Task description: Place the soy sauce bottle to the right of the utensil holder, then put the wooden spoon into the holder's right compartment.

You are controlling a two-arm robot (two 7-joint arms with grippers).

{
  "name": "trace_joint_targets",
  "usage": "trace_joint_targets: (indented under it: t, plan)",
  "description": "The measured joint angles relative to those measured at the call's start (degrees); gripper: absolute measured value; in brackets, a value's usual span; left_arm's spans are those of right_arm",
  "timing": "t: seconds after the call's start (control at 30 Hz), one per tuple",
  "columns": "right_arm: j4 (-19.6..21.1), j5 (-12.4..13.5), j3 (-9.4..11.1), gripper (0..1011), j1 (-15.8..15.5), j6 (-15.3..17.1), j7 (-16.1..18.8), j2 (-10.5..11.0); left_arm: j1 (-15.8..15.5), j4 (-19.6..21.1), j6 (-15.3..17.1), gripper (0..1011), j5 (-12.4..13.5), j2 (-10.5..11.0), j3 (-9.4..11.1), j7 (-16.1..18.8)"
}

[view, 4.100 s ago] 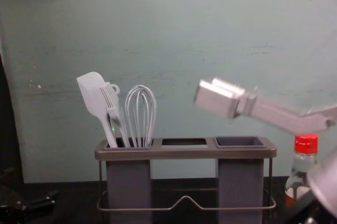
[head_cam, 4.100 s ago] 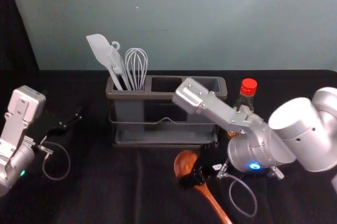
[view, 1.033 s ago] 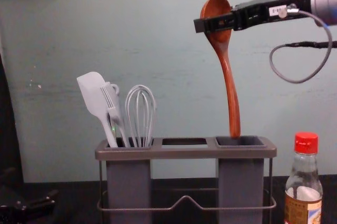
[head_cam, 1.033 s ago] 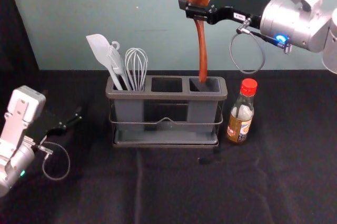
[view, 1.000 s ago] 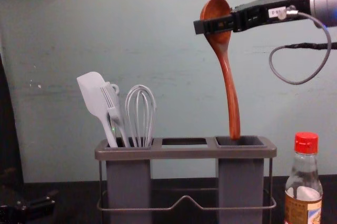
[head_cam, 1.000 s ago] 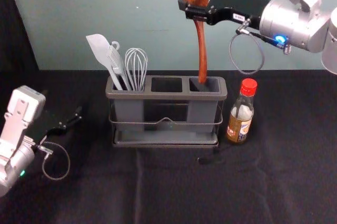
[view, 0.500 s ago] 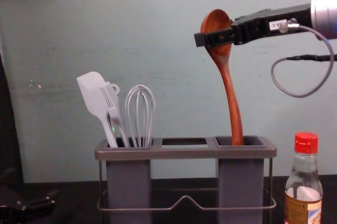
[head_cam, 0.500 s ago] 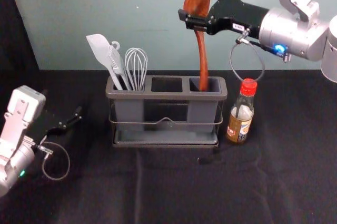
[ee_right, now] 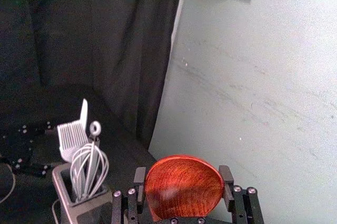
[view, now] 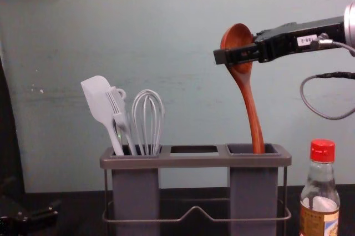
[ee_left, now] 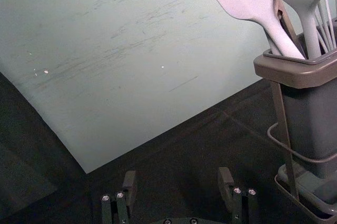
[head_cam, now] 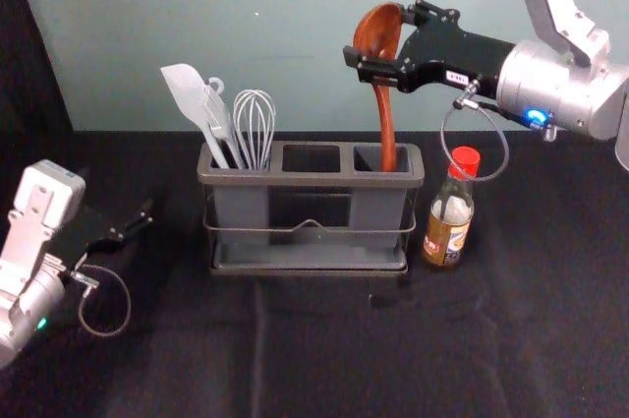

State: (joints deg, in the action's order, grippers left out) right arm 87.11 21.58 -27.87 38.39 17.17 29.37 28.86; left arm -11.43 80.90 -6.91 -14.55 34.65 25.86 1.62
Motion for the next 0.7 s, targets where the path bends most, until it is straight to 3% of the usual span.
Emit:
trace_joint_targets:
  t: [0.37,0.7]
  plan:
    - [4.5,0.5,-0.4,853,-2.3,4.0,0.1,2.8,0.0,0.0,0.0,1011,0.0,0.0,0.0,0.0]
    - [6.6,0.9,0.3,853,-5.0,4.8,-0.6,4.8,0.0,0.0,0.0,1011,0.0,0.0,0.0,0.0]
